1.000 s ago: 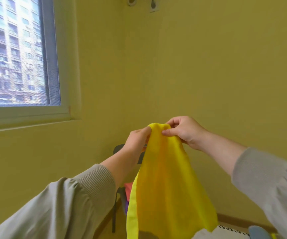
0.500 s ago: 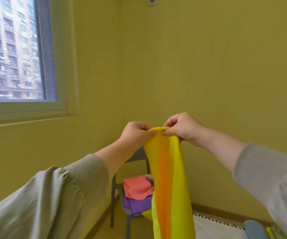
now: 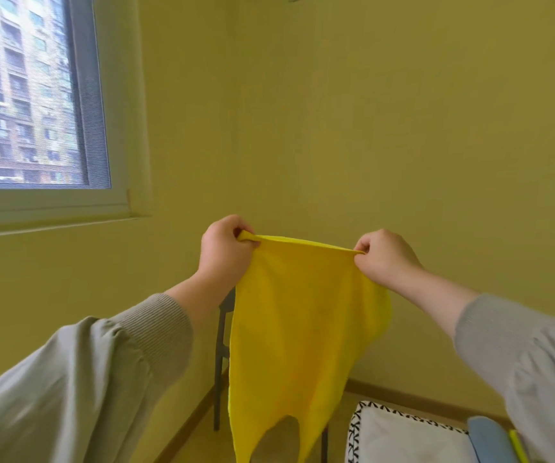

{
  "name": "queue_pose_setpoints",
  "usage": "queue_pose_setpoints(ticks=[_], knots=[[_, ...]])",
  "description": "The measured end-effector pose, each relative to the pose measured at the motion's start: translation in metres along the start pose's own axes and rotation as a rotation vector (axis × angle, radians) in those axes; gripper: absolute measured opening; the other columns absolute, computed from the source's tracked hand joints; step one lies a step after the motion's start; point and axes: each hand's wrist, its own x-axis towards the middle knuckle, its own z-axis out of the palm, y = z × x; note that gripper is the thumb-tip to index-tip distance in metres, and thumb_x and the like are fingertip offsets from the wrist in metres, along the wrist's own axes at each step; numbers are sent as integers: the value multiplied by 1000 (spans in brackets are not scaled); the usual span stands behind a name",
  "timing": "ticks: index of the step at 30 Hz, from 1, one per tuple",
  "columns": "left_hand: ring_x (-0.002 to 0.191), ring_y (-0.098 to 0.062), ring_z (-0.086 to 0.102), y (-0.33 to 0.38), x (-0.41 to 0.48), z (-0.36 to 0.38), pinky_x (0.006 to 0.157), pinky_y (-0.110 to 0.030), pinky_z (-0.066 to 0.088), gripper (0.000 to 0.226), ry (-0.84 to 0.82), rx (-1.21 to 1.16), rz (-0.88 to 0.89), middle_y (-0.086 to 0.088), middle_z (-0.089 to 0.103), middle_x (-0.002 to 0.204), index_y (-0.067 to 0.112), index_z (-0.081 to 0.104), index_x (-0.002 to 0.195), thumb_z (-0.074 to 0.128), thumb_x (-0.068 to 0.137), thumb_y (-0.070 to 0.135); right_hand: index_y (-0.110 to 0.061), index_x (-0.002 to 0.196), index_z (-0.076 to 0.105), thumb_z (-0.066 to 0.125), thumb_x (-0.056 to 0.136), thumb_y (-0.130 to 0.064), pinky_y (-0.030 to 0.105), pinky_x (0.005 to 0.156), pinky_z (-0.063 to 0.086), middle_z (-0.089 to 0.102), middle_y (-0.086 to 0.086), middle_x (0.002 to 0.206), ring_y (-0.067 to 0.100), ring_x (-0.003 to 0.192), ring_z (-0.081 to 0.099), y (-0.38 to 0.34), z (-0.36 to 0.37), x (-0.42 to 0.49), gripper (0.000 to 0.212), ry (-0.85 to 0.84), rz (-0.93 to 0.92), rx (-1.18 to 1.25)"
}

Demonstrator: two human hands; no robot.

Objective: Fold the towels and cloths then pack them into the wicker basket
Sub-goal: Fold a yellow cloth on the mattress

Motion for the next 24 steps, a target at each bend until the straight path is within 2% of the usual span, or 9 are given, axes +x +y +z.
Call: queue_pose_setpoints(ticks=[3,5,9,11,15,18,20,21,24], knots=[[62,-13,48,-6,3,-7,52,-25,41,28,59,-88,-60,1,57,72,24,60,69,65,82,0,-14,69,65,51,77,-8,24,48,34,62,3,61,27,62,59,15,1,0,16,14,31,-41],[68,-15,52,-12,4,-11,61,-29,47,23,101,-140,-97,0,60,75,23,63,70,68,80,3,-12,69,64,48,74,-5,24,49,34,63,5,60,30,60,61,23,1,0,18,29,53,-96],[61,-16,41,-25,8,-16,55,-28,37,14,144,-177,-172,-3,49,66,10,61,70,71,80,9,-12,73,67,49,73,0,28,58,38,63,6,67,32,70,60,33,3,2,21,91,78,-219],[62,-17,37,-33,11,-15,56,-28,32,14,121,-189,-205,-7,43,66,6,60,74,68,83,14,-13,67,65,49,74,2,26,53,35,60,4,63,31,68,57,34,6,4,23,129,90,-84],[55,-16,22,-44,10,-17,52,-27,19,20,148,-155,-243,-1,27,60,14,51,76,58,92,21,-16,62,57,56,86,-8,25,46,30,48,1,53,23,54,45,32,5,8,25,180,125,238],[53,-16,20,-50,10,-19,52,-28,16,26,162,-107,-247,1,24,59,14,46,73,52,97,24,-10,69,55,59,90,-20,31,51,25,43,7,60,20,60,39,36,2,11,24,202,184,487],[54,-15,23,-50,9,-14,51,-28,20,24,113,-111,-249,0,28,61,14,50,78,50,98,27,-10,79,61,58,91,-24,30,58,32,48,11,70,21,67,44,39,-2,11,19,209,231,634],[55,-14,25,-49,7,-9,51,-27,22,24,84,-118,-251,-1,31,63,15,50,79,48,99,28,-8,81,62,58,91,-24,30,59,33,49,12,71,21,69,45,42,-4,10,19,218,242,647],[54,-13,27,-44,-1,13,49,-25,25,27,29,-120,-247,0,32,62,12,53,80,45,100,29,2,77,62,58,91,-20,32,50,27,46,11,64,21,65,41,56,-14,2,27,262,207,495]])
